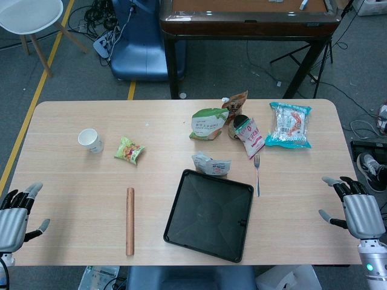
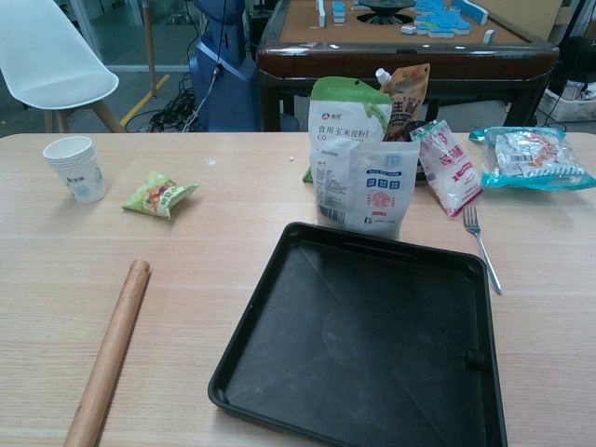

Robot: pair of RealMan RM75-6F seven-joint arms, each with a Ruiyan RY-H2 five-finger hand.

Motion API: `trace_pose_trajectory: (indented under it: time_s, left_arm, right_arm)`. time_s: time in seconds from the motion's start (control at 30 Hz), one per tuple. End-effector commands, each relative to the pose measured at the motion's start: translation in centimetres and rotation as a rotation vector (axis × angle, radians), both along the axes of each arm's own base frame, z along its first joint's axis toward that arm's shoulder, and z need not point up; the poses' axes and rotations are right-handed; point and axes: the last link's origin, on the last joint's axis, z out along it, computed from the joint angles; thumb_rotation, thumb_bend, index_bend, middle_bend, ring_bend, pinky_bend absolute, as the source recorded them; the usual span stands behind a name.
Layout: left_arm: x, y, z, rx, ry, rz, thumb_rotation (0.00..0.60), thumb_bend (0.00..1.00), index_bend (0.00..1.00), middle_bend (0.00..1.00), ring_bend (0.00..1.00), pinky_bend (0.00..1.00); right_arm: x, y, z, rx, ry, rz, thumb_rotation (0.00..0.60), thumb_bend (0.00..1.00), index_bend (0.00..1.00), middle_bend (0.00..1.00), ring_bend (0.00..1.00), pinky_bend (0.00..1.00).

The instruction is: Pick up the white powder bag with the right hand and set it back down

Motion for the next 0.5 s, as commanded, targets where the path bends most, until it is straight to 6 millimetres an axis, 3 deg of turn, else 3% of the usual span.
trace_pose_trajectory:
  time_s: [0.03,0.33,0.5]
  left_arm:
    - [-0.1,0.0,-0.1,-0.002,-0.001,0.003,0.600,0.22,0.10,0.13,0.18,0.08]
    - [-0.1,0.0,0.0,0.005,-0.006,-0.003,0.600,0.22,0.10,0.13,0.18,0.08]
    - [-0.1,-0.1,0.0,0.002,-0.007,-0.005,0.600,0.22,0.10,0.13,0.18,0.08]
  right_arm:
    - [0.1,-0.1,-0.1,0.005,0.000,0.002,0.600,0.12,0.25,0.34,0.19,0.22]
    - [0.7,-0.9,-0.1,0.028,-0.015,0.016,0.600,0.12,0.25,0.34,0.19,0.22]
    - [1.6,-2.5,-0.3,0.073,-0.041,0.030,0.600,0.12,0.25,0.33,0.19,0.22]
